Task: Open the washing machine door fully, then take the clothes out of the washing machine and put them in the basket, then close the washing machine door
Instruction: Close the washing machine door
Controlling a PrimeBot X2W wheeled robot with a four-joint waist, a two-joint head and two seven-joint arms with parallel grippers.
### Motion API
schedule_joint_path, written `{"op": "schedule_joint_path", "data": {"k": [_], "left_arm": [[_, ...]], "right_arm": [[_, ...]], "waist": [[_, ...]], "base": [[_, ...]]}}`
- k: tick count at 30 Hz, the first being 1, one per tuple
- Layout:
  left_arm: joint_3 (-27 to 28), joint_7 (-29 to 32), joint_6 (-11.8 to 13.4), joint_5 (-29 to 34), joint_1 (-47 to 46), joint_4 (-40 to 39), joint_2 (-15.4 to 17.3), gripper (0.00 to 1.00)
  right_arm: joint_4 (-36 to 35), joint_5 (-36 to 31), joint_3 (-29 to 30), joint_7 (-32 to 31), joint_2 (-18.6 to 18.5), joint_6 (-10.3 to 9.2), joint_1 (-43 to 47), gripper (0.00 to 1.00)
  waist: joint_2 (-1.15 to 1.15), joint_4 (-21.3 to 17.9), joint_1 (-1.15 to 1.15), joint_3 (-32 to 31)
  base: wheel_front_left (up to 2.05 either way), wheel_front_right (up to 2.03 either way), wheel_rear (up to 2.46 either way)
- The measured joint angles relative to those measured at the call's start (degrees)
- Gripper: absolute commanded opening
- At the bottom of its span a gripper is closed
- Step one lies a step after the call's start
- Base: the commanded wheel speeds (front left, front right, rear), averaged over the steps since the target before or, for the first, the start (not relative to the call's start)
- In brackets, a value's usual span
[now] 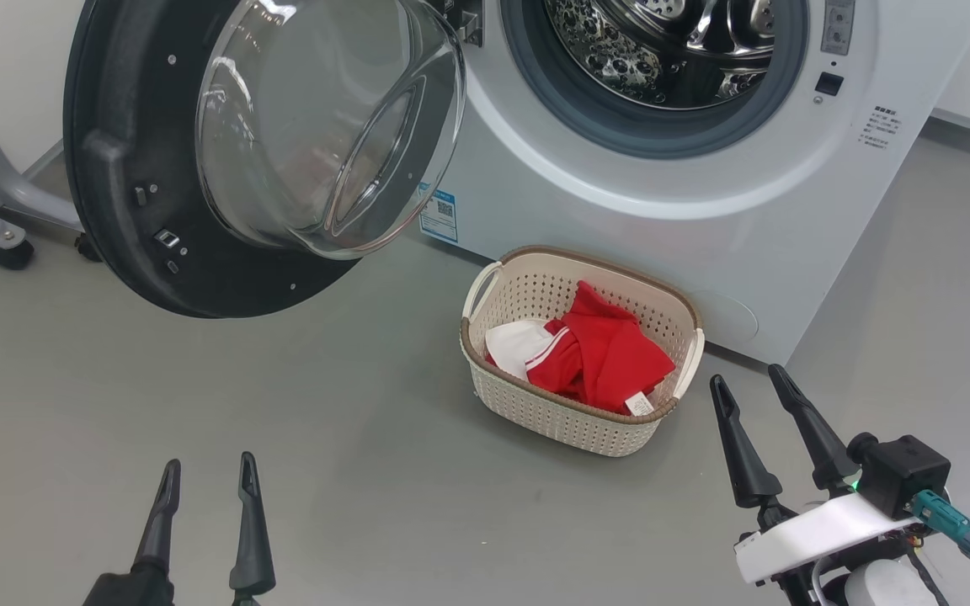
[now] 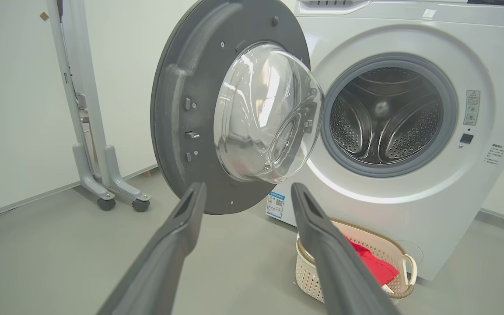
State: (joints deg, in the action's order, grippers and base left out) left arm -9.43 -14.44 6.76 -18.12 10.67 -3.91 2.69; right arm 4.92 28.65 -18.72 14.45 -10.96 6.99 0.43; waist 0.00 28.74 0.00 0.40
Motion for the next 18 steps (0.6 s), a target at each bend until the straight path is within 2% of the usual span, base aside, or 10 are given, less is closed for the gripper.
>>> {"op": "schedule_joint_path", "data": {"k": [8,9,10,11,18], "left_arm": [[-0.04,0.0,0.0,0.11,0.01,0.01,0.0,0.98],[-0.04,0.0,0.0,0.18,0.01,0.01,0.0,0.79],[-0.04,0.0,0.0,0.23,0.01,0.01,0.0,0.43],[-0.04,0.0,0.0,0.26,0.01,0.01,0.0,0.01],[-0.07,0.0,-0.01,0.58,0.03,-0.25,0.0,0.0]], "right_arm": [[0.08,0.0,0.05,0.0,0.11,0.0,0.01,1.0],[0.08,0.0,0.07,0.0,0.12,0.0,0.01,1.0],[0.08,0.0,0.07,0.0,0.15,0.0,0.01,1.0],[0.07,0.0,0.09,0.0,0.18,0.0,0.02,1.0],[-0.3,-0.01,1.62,0.0,0.09,0.0,0.09,1.0]], "waist": [[0.0,-0.08,0.0,-0.2],[0.0,-0.09,0.0,-0.21],[0.0,-0.09,0.0,-0.21],[0.0,-0.09,0.0,-0.2],[0.0,-0.11,0.0,0.64]], "base": [[0.0,0.0,0.0],[0.0,0.0,0.0],[0.0,0.0,0.0],[0.0,0.0,0.0],[0.0,0.0,0.0]]}}
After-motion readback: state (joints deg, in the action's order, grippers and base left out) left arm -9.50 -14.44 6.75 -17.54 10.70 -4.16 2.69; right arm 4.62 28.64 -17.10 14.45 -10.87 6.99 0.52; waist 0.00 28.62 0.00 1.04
